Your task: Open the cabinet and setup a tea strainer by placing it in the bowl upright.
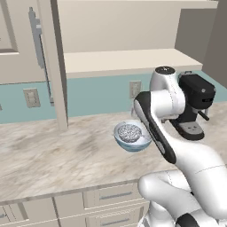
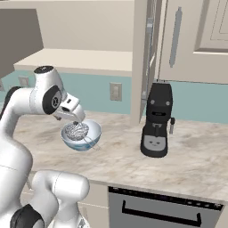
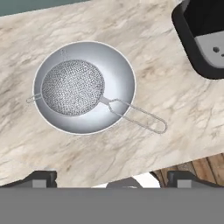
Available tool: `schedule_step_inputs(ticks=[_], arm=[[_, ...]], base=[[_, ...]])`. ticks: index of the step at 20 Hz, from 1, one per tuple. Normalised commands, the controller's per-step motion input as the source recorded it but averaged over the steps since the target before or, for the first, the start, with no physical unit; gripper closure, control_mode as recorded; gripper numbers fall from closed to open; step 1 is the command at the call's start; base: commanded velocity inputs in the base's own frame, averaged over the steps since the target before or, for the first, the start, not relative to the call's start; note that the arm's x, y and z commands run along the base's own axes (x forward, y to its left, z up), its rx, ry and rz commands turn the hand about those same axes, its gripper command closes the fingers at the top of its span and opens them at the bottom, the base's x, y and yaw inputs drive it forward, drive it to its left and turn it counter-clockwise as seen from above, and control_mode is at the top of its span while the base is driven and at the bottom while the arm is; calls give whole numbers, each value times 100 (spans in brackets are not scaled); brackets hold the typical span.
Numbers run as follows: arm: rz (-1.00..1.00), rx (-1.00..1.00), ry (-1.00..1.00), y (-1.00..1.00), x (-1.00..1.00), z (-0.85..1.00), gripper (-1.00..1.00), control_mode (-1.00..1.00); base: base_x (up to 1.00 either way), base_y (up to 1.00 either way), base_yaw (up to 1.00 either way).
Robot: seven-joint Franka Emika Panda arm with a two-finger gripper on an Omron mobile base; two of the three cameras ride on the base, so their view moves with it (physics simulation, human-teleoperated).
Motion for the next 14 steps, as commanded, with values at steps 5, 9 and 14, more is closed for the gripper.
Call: schedule_step_inputs(ticks=[5,9,14], arm=[[2,6,-19,-6,-68,43,-100,-100],[6,5,-29,0,-62,63,-100,-100],[5,0,-19,0,-21,56,-100,-100]], base=[[0,0,0],[0,0,0],[0,0,0]])
